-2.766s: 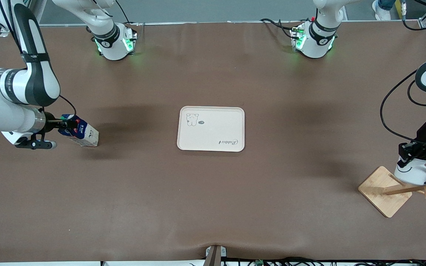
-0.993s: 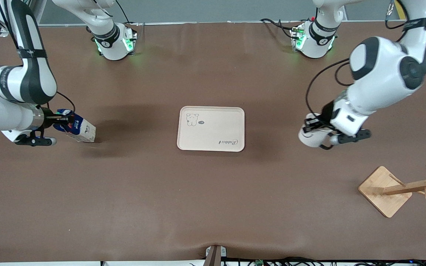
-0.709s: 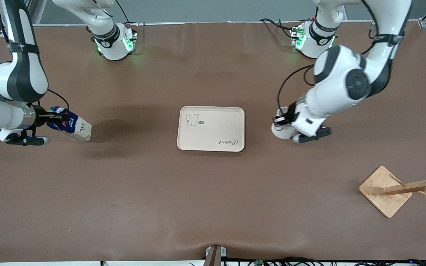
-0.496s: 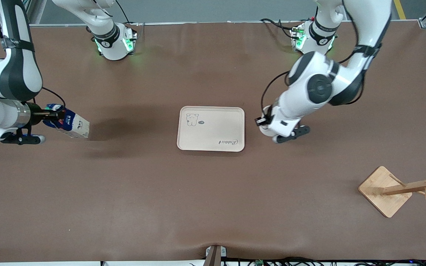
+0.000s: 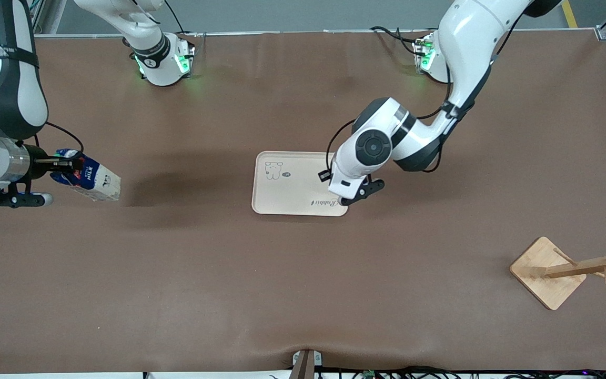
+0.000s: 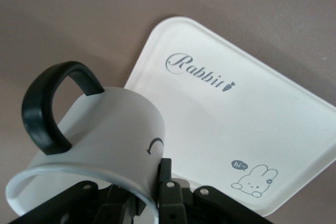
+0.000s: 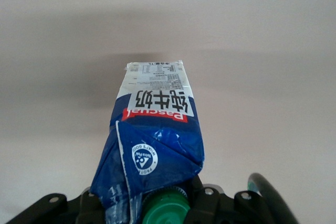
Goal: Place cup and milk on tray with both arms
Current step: 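Lower the mug onto the tray with the left gripper while the right gripper follows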
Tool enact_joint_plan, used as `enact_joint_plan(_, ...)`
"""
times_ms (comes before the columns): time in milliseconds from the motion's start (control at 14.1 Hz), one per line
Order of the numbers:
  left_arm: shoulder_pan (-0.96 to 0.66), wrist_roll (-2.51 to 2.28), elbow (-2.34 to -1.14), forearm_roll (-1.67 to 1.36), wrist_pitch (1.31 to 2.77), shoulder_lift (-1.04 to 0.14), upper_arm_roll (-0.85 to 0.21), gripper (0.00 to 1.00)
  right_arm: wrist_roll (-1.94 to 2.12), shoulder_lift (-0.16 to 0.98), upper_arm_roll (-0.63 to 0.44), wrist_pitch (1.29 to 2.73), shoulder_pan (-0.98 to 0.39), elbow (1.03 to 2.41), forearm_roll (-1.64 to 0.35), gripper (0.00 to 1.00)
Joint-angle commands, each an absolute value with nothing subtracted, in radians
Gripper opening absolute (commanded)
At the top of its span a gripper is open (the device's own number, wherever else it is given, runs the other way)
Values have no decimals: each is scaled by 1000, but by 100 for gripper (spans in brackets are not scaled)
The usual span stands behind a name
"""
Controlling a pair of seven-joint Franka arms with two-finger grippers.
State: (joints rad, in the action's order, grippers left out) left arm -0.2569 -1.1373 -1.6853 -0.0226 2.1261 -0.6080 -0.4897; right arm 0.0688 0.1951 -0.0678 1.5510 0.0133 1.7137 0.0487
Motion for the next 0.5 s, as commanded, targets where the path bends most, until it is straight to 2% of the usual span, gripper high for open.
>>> enact_joint_plan(0,-290,-1183,-1651,-5,2181,-672,-486,0,63,207,-61,1462,-50,1625,60,0)
enact_joint_plan(426,-317,-1189,-1649,-6,2273,-738,-486,0,-76,206,-61,1404,-194,1574,46,0)
